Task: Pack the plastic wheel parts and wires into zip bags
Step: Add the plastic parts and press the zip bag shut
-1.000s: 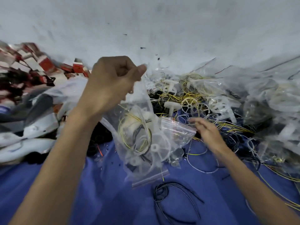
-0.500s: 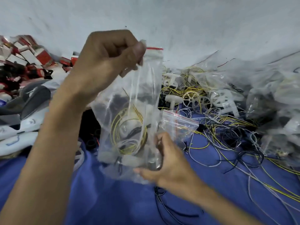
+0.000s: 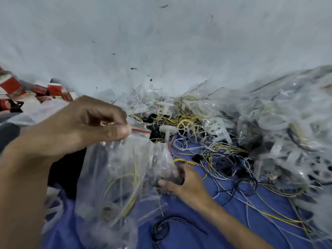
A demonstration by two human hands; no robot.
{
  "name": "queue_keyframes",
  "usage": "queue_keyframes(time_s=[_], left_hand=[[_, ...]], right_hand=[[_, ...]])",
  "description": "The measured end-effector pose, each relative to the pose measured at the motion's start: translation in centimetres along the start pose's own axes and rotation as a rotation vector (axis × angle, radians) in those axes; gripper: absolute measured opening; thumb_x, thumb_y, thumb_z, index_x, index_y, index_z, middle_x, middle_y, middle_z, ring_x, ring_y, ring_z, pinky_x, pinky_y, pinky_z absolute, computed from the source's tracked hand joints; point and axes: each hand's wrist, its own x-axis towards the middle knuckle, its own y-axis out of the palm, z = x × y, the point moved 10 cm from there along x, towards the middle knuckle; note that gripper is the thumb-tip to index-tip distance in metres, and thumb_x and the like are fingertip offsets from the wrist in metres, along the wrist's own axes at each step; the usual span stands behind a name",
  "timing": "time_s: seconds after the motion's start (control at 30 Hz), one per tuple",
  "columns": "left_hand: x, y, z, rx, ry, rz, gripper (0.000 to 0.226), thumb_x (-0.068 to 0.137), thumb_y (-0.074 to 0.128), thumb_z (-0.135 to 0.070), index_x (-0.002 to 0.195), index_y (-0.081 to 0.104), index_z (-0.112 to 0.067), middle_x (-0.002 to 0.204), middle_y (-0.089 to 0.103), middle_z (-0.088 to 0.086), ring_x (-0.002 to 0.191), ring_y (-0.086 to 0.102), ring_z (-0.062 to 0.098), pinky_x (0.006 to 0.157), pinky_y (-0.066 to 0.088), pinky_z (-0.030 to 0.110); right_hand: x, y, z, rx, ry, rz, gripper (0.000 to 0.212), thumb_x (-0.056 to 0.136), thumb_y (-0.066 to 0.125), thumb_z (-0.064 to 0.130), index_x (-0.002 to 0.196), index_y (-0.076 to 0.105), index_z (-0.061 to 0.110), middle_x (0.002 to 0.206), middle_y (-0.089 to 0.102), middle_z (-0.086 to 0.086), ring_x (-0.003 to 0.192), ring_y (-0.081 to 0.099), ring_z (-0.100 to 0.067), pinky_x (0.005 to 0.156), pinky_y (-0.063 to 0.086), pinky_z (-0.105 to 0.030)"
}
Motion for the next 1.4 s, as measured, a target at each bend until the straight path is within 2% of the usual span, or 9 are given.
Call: queue_keyframes(time_s=[0.1,0.3,0.5,0.67,0.8,1.0,1.13,1.23,1.4], left_hand=[[0.4,2.1,-4.8,0.038,0.124,-0.009,0.027,0.077,0.063,-0.061,0.081,0.070,-0.035,0.074,0.068,-0.009,0.069,0.064,0.005,0.063,0.049,0.019],[0.1,3.4,-7.3,0.204,0.154,0.062,0.030,0.072,0.054,-0.069,0.084,0.067,-0.045,0.075,0.066,-0.016,0.070,0.061,0.003,0.065,0.043,0.016],[0.0,2.8,-2.1,0.253,-0.036,0.096,0.036,0.069,0.053,-0.075,0.089,0.061,-0.046,0.087,0.064,-0.023,0.088,0.060,-0.002,0.078,0.043,0.019],[-0.2,5.3,1.3,0.175,-0.211,0.299,0.046,0.065,0.044,-0.080,0.093,0.059,-0.048,0.101,0.060,-0.027,0.104,0.054,-0.003,0.103,0.036,0.040],[-0.2,6.5,0.8,0.109,-0.167,0.371,0.027,0.085,0.042,-0.060,0.088,0.064,-0.045,0.096,0.063,-0.027,0.099,0.055,-0.008,0.093,0.040,0.026],[0.4,7.4,-1.6,0.064,-0.042,0.363,0.022,0.087,0.041,-0.046,0.081,0.062,-0.045,0.083,0.060,-0.028,0.086,0.057,-0.006,0.078,0.038,0.011],[1.2,7.2,-2.6,0.062,-0.002,0.271,0.022,0.084,0.045,-0.050,0.081,0.065,-0.042,0.092,0.064,-0.017,0.092,0.059,0.004,0.087,0.043,0.025],[1.2,6.8,-3.3,0.045,0.029,0.222,0.024,0.084,0.047,-0.046,0.080,0.067,-0.034,0.081,0.064,-0.015,0.080,0.058,0.002,0.075,0.042,0.018],[1.5,5.8,-4.4,0.015,0.094,0.110,0.032,0.087,0.046,-0.037,0.085,0.067,-0.014,0.084,0.056,0.002,0.081,0.055,0.008,0.077,0.042,0.020]], right_hand=[[1.0,0.4,-0.1,-0.308,-0.033,0.055,0.045,0.065,0.073,0.054,0.077,0.038,0.028,0.085,0.052,0.010,0.078,0.052,-0.013,0.056,0.032,-0.024],[0.8,0.0,2.5,-0.602,-0.210,0.015,0.019,0.091,0.042,0.027,0.105,0.040,0.014,0.106,0.059,-0.015,0.098,0.055,-0.037,0.073,0.041,-0.041],[0.6,-6.0,4.1,-0.206,-0.175,-0.227,0.017,0.092,0.050,0.012,0.094,0.034,0.015,0.082,0.062,-0.009,0.071,0.061,-0.028,0.055,0.039,-0.037],[1.4,-5.6,4.2,0.693,0.097,-0.005,0.016,0.087,0.060,0.002,0.099,0.056,0.013,0.076,0.069,0.003,0.059,0.064,-0.006,0.053,0.053,-0.025],[2.0,-4.8,6.5,1.019,0.200,0.161,0.018,0.086,0.053,-0.008,0.079,0.064,0.004,0.073,0.072,-0.005,0.064,0.069,-0.013,0.055,0.054,-0.022],[3.6,-6.0,10.7,1.172,0.097,0.105,0.013,0.087,0.045,-0.013,0.094,0.055,-0.008,0.096,0.063,-0.017,0.082,0.067,-0.019,0.059,0.057,-0.023],[3.0,-4.8,14.5,0.656,-0.157,0.271,0.016,0.088,0.053,-0.006,0.091,0.064,0.006,0.092,0.071,-0.010,0.083,0.070,-0.019,0.072,0.058,-0.030],[2.4,-4.5,14.9,0.315,-0.242,0.313,0.018,0.087,0.059,0.001,0.085,0.068,0.016,0.086,0.073,0.000,0.081,0.069,-0.012,0.075,0.055,-0.026],[-0.3,-1.7,15.0,-0.141,-0.233,0.801,0.027,0.081,0.069,0.012,0.102,0.067,0.029,0.104,0.070,0.013,0.093,0.064,0.002,0.075,0.051,-0.014]])
